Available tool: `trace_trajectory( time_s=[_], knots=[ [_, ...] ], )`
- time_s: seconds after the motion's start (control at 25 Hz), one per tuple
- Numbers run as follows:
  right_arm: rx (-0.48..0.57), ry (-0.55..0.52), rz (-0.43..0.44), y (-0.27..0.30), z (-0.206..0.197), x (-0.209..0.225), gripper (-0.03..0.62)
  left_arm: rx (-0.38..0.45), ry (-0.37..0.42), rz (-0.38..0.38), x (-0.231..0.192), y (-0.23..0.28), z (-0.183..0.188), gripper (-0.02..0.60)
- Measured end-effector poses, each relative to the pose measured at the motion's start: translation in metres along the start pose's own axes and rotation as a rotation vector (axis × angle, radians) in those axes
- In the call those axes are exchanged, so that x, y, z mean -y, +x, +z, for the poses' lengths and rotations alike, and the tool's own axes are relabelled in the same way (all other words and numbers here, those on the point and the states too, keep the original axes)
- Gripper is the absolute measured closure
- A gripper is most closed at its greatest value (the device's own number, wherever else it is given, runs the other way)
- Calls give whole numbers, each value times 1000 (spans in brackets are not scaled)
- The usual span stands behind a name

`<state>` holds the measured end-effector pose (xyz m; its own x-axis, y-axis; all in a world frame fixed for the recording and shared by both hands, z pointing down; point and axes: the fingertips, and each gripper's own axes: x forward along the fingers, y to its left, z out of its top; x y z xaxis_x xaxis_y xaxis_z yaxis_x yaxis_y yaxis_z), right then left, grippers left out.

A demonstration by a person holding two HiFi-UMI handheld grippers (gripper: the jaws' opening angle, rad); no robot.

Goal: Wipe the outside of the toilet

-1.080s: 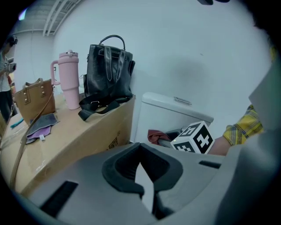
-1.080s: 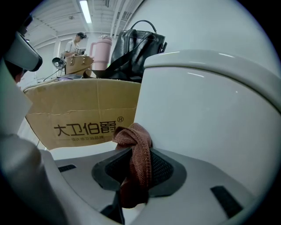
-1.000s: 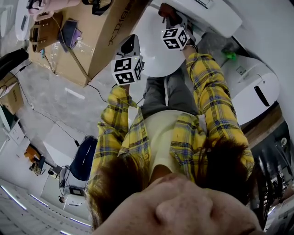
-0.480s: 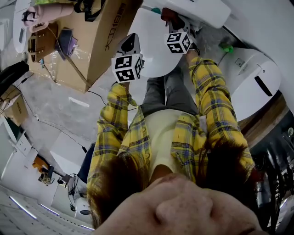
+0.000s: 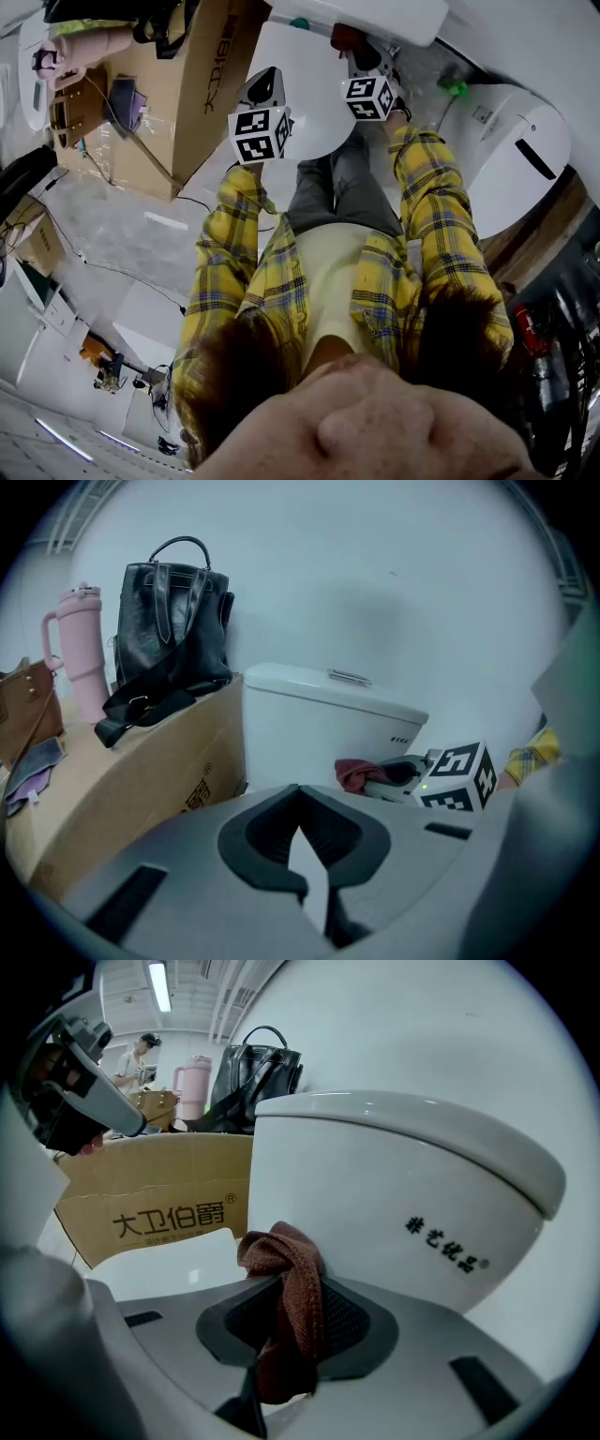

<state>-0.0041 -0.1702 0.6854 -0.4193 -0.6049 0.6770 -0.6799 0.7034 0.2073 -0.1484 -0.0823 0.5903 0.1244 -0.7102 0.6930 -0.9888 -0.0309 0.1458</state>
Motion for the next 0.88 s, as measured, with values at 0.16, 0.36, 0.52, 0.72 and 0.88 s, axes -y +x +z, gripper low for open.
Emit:
trace_trajectory(
  time_s=[0.16,0.36,0.52,0.72,0.88],
  knots=[
    [-18,-12,-20,-6,-15,11,470,-9,14,-24,8,7,0,580],
    [-49,-11,-46,-13,-34,23,470,-15,33,-46,16,13,3,579],
    [-78,18,-73,-19,-49,32,471,-22,47,-61,20,16,4,579],
    [-110,50,-102,-26,-66,43,470,-25,63,-73,24,20,7,580],
    [-130,71,-121,-30,-77,51,471,-28,74,-85,29,23,9,580]
  ],
)
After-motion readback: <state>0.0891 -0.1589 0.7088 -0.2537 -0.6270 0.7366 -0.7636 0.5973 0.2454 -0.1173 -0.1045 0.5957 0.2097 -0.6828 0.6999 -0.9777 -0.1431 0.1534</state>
